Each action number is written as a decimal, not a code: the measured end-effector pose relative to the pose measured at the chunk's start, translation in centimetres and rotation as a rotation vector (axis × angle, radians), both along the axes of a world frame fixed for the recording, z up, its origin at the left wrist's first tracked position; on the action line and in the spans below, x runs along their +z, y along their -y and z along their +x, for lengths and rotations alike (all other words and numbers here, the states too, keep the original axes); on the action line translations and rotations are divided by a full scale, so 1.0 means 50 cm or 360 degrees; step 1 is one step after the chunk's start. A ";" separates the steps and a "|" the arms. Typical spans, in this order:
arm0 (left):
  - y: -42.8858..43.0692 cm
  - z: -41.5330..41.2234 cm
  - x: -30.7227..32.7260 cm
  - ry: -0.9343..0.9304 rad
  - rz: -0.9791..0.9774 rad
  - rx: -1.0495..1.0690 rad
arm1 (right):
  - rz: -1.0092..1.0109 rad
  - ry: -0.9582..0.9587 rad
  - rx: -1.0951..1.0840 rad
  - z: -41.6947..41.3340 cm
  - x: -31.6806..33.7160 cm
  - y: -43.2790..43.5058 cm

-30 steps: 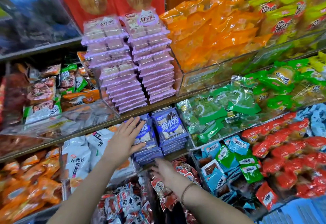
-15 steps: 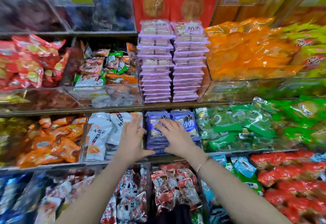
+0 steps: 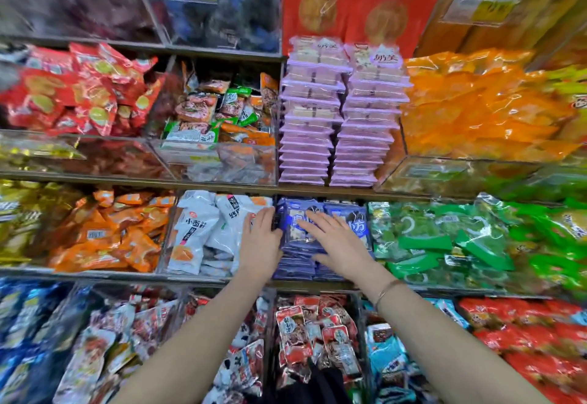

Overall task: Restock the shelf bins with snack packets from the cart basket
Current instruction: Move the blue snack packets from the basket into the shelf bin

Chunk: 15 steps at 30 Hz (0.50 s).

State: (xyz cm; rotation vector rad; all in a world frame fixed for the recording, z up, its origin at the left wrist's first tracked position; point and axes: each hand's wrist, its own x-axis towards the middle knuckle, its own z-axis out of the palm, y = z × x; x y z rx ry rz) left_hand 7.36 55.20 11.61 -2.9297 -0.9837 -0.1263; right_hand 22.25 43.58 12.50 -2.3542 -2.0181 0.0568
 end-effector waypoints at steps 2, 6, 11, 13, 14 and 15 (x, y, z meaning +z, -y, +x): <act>0.006 -0.009 0.000 -0.0018 0.0010 0.0014 | 0.0001 0.0028 0.0018 0.001 -0.001 0.001; 0.034 -0.041 -0.002 -0.0009 -0.0017 0.0079 | 0.0027 0.0052 0.0002 -0.001 -0.003 0.002; 0.063 -0.033 -0.005 -0.0152 -0.0212 0.0190 | -0.0037 0.0211 -0.0118 -0.035 -0.012 -0.007; 0.049 -0.021 0.012 -0.0181 -0.0188 0.0186 | -0.0069 0.0298 -0.0154 -0.043 -0.014 -0.015; 0.039 -0.016 0.020 -0.0175 -0.0188 0.0179 | -0.0069 0.0332 -0.0165 -0.044 -0.014 -0.017; 0.031 -0.012 0.025 -0.0164 -0.0191 0.0167 | -0.0066 0.0356 -0.0173 -0.042 -0.012 -0.018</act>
